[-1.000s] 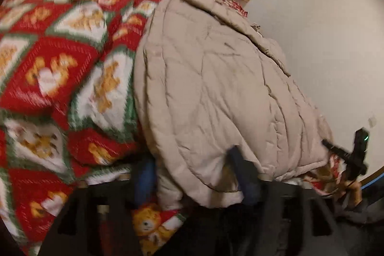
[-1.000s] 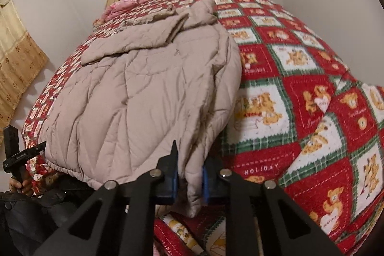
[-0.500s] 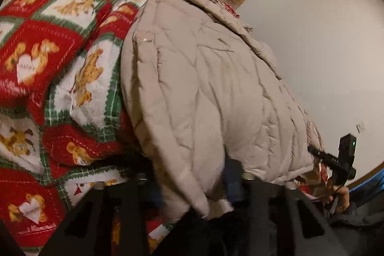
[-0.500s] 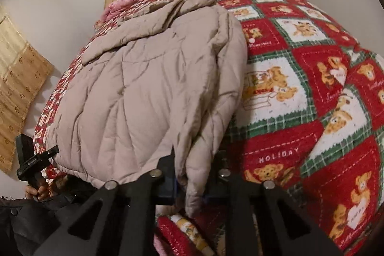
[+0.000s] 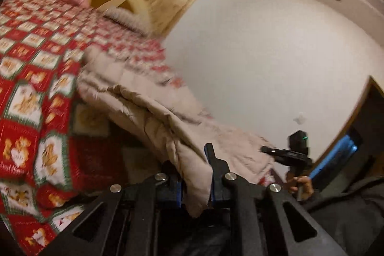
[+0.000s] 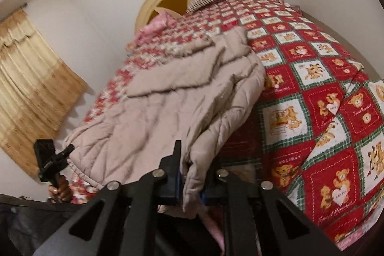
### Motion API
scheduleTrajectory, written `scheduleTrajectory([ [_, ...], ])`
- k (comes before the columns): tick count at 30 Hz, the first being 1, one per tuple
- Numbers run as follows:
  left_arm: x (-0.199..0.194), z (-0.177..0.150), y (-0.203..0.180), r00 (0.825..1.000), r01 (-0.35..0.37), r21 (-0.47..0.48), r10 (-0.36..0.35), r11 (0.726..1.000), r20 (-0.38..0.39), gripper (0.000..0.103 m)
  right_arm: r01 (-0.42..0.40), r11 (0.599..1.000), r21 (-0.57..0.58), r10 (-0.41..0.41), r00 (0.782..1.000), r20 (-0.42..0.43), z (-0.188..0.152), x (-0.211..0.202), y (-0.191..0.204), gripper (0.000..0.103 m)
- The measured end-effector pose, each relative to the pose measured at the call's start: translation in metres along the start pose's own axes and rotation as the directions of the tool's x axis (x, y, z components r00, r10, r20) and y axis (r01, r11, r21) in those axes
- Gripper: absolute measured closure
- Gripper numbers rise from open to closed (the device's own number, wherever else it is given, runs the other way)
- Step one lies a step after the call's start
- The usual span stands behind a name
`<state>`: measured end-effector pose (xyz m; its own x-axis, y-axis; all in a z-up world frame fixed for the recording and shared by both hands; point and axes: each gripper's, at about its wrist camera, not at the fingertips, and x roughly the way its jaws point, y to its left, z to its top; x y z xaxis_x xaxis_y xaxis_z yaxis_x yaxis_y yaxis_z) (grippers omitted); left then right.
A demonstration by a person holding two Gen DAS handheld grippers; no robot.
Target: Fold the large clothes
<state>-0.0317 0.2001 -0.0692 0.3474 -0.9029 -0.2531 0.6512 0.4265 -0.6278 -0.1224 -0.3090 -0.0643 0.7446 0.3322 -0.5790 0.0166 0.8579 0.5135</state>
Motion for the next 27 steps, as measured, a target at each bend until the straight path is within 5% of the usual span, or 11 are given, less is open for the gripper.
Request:
scheduleTrajectory([
  [7,0.011,0.029,0.007,0.995,0.045,-0.057,-0.039,0.997,0.093,0.088,-0.130,0.989,0.072,0.123,0.988,0.090,0.017,-0.018,-0.003,0.088],
  [12,0.030,0.042,0.011,0.998,-0.032,-0.056,0.035,0.998,0.061,0.088,-0.116,0.992,0.042,0.112,0.990,0.088,0.039,-0.004,0.006,0.089],
  [20,0.022,0.052,0.027,0.992,-0.046,-0.130,0.061,0.990,0.108,0.089,-0.106,0.993,0.053,0.099,0.988,0.118,0.055,-0.003,0.005,0.089],
  [27,0.042,0.122,0.038,0.985,-0.096,-0.103,0.110,0.990,0.133,0.090,-0.119,0.993,-0.011,0.120,0.980,0.162,0.126,0.017,0.022,0.089],
])
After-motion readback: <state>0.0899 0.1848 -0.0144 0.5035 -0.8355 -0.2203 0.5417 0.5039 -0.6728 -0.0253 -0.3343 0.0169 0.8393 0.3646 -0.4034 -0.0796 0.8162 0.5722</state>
